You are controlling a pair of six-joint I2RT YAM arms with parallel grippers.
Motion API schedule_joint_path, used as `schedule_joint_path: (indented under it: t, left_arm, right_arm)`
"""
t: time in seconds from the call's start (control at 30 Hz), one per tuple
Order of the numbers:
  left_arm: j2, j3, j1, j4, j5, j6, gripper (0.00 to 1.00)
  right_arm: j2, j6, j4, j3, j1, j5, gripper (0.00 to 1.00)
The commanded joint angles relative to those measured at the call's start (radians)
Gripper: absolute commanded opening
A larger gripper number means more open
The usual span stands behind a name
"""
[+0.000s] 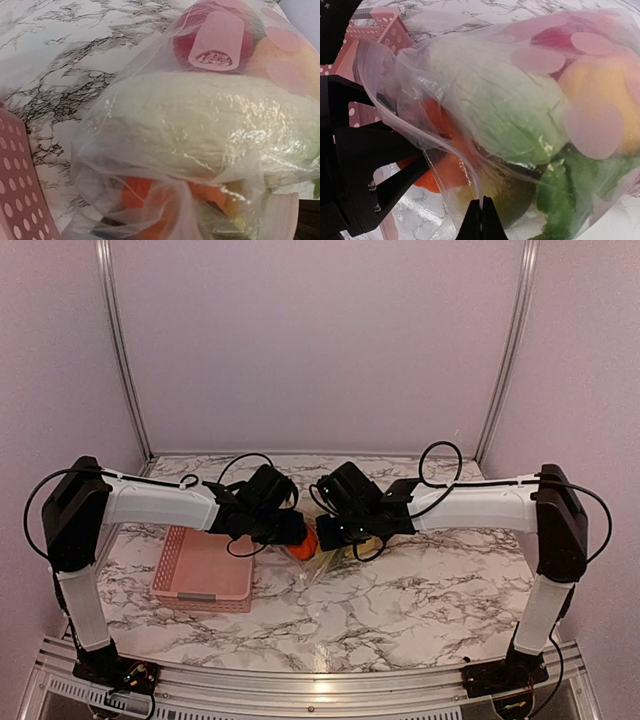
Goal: Open the zip-top bag and remove the fake food
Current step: Pick up the fake vegetable from the zipper food storage bag.
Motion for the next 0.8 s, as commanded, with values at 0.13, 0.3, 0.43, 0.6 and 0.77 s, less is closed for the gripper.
schedule_joint_path:
  t: [0.13, 0.3, 0.43, 0.6, 0.77]
  left_arm:
    - [-0.107, -0.029, -0.004, 0.029, 0.012, 0.005, 0.29]
    - [-0.124, -0.027, -0.004, 0.031, 0.034, 0.006, 0.29]
    - [-0.129, -0.025, -0.004, 0.020, 0.043, 0.001, 0.29]
    - [-0.144, -0.031, -0.001, 0.022, 0.095, -0.024, 0.29]
    - [-0.161, -0.057, 0.004, 0.039, 0.128, -0.036, 0.30]
  right_arm:
    - [0.036, -0.018, 0.004, 0.045, 0.013, 0.001, 0.00]
    - [0.036, -0.020, 0.011, 0.050, 0.013, -0.001, 0.00]
    - [0.030, -0.020, 0.014, 0.053, 0.013, 0.002, 0.00]
    - [0.035, -0.028, 0.005, 0.058, 0.013, 0.037, 0.00]
    - [0.029, -0.028, -0.006, 0.042, 0.013, 0.068, 0.00]
